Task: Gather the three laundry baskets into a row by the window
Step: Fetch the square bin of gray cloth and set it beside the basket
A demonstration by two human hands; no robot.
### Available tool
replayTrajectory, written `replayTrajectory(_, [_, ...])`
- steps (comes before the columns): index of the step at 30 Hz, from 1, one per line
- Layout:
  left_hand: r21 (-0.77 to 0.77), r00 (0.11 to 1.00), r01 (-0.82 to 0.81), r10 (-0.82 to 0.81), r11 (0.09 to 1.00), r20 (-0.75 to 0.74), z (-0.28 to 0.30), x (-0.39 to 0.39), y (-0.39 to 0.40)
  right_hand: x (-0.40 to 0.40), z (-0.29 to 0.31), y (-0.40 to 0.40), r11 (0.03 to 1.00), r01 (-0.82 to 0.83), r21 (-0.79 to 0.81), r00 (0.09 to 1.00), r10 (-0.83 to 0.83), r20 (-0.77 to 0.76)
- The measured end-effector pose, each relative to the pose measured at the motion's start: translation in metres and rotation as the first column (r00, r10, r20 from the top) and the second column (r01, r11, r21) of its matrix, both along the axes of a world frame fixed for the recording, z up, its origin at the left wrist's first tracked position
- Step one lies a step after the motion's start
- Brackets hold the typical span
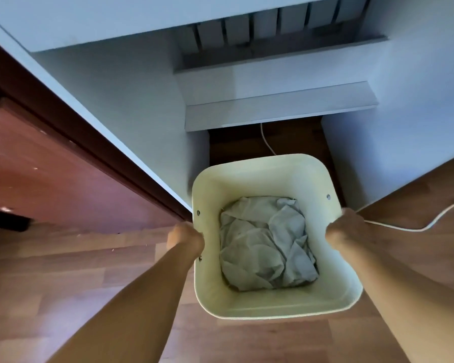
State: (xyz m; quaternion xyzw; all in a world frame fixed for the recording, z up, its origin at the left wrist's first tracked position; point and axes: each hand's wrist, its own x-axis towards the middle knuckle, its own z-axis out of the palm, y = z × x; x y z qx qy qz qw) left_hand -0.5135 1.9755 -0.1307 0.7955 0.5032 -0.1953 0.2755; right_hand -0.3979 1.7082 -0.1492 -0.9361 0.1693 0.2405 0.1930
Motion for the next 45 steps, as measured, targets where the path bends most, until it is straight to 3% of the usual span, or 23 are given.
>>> replayTrajectory(6, [0.026, 0.998, -0.024, 0.026, 0.999, -0.065, 0.017, -0.034, -0.002, -0.029, 0.025, -0.015, 0.992, -0.108, -0.058, 0.993, 0.105, -0.055])
replayTrajectory(15, [-0.055, 0.985, 0.069, -0.077, 0.996, -0.154, 0.127, -0.092, 0.007, -0.087, 0.139, -0.002, 0.999, -0.031, 0.012, 0.999, 0.031, -0.044])
replayTrajectory(22, [-0.069, 0.998, 0.06, -0.061, 0.996, -0.02, 0.232, -0.169, 0.049, -0.147, 0.246, 0.041, 0.991, -0.116, 0.072, 0.993, 0.115, 0.024])
replayTrajectory(31, [-0.231, 0.942, -0.295, 0.322, 0.927, 0.09, 0.33, -0.305, 0.116, -0.217, 0.344, 0.13, 0.929, -0.34, 0.143, 0.94, 0.336, 0.052])
replayTrajectory(39, [-0.21, 0.835, -0.504, 0.535, 0.838, 0.129, 0.404, -0.434, 0.182, -0.282, 0.413, 0.258, 0.785, -0.614, 0.087, 0.789, 0.606, 0.102])
replayTrajectory(45, [-0.179, 0.694, -0.668, 0.692, 0.722, 0.2, 0.457, -0.537, 0.241, -0.343, 0.467, 0.38, 0.61, -0.788, 0.079, 0.613, 0.77, 0.174])
